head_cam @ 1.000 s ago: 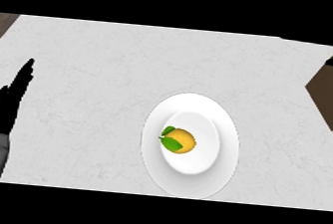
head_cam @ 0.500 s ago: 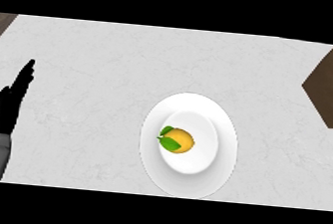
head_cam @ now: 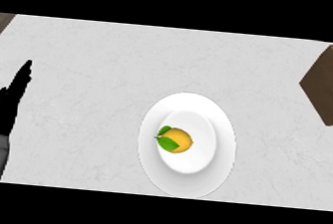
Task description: Pick the tomato from the plate and place it in the cardboard box
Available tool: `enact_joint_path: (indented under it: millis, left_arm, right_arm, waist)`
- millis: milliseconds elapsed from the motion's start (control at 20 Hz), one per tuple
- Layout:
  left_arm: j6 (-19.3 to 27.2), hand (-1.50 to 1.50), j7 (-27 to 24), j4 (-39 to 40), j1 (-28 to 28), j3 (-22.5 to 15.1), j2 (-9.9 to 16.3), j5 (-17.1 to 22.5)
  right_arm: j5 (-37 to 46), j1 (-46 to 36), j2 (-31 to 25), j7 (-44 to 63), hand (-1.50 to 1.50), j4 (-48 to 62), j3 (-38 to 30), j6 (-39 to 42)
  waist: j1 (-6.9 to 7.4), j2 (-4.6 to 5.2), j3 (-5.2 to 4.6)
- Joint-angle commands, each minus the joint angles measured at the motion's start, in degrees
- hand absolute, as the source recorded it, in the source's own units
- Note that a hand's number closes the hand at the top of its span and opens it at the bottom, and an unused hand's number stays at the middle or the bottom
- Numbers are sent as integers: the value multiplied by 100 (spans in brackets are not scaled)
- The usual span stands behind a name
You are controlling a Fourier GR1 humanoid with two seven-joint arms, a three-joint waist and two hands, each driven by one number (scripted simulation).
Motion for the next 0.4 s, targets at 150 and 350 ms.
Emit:
enact_joint_path:
  millis: [150, 350]
  left_arm:
    - [93, 0, -238, 69, 256, 43, -57, -25]
    - [51, 0, -45, 79, -53, 45, 5, -29]
  right_arm:
    - [-74, 693, -620, -346, -150, 21, -101, 642]
    - [127, 834, -825, -420, -150, -83, 107, 1037]
  waist:
    - [-31, 6, 12]
    - [-48, 19, 18]
